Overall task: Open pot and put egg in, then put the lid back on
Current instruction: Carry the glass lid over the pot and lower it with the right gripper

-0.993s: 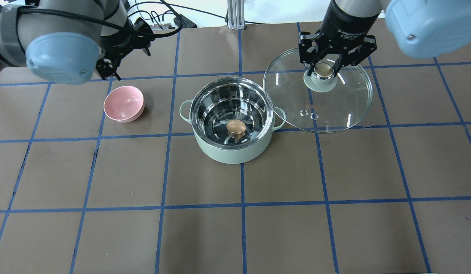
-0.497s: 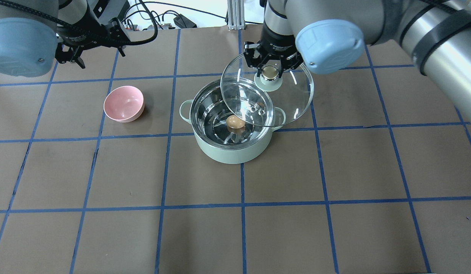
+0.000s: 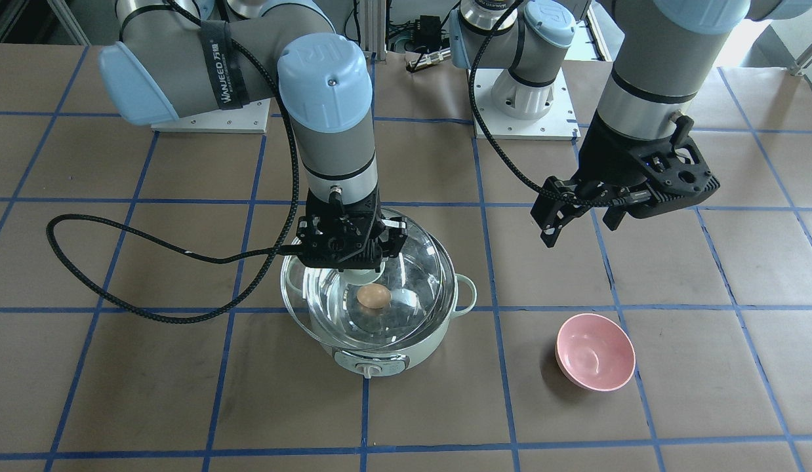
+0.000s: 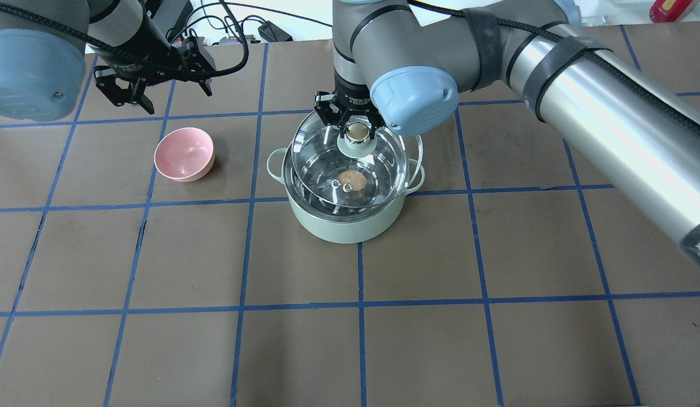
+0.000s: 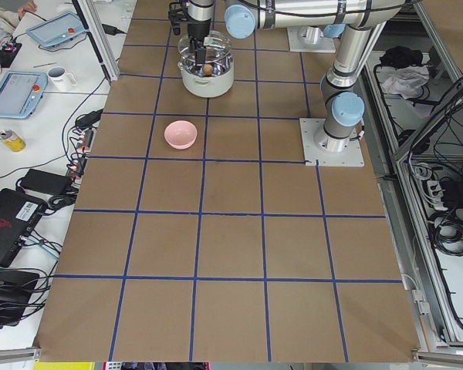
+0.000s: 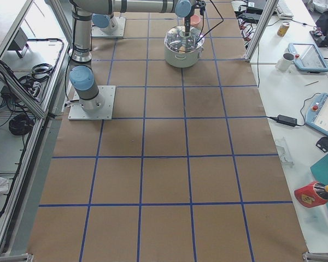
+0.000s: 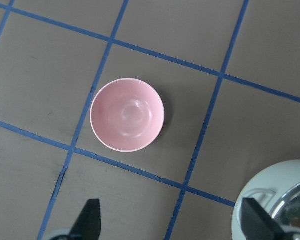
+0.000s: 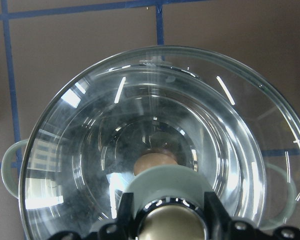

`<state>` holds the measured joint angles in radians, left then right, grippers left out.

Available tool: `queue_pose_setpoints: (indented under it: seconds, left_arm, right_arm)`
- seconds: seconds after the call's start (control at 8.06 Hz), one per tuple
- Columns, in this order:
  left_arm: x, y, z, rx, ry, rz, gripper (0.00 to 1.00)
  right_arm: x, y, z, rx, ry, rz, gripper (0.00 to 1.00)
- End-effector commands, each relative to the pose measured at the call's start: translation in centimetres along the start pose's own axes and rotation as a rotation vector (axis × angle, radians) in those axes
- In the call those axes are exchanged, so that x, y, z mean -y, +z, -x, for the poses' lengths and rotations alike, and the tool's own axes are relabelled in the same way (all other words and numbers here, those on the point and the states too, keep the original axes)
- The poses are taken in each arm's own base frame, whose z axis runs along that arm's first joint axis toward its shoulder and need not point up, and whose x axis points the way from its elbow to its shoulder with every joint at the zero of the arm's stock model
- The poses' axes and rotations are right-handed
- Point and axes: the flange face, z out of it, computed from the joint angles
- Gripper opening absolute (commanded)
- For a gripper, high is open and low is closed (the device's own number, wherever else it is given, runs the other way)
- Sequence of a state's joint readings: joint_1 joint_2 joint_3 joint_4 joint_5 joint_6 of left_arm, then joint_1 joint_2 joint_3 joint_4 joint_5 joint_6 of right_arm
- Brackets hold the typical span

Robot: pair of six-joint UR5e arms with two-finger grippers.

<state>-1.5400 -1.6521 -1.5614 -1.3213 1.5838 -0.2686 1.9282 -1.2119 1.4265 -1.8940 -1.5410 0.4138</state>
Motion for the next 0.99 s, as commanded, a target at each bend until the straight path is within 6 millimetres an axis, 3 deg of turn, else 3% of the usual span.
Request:
queue_pose_setpoints:
  seconds: [0.0,0.25,0.5,0.87]
  left_arm:
    - [-1.1,0.9,-1.1,-0.107,0.05,0.07,1.0]
    - [-1.3,1.0,-1.0,-0.098,0.207,0.083,1.0]
    - [-1.4,0.8,0.3,0.026,0.371,0.075,1.0]
    - [-2.0,0.7,0.5,0.028,0.372,0.11,1.0]
  right_arm:
    - [-1.1,1.6,2.1,-0.018,-0.019,0.018,0.35]
    - [-1.1,2.0,2.2,-0.019,-0.019,0.024,0.35]
    - [-1.1,2.6,2.2,-0.013,-0.018,0.04,0.35]
    - [-1.0,2.9,2.2,-0.021,-0.024,0.04,0.35]
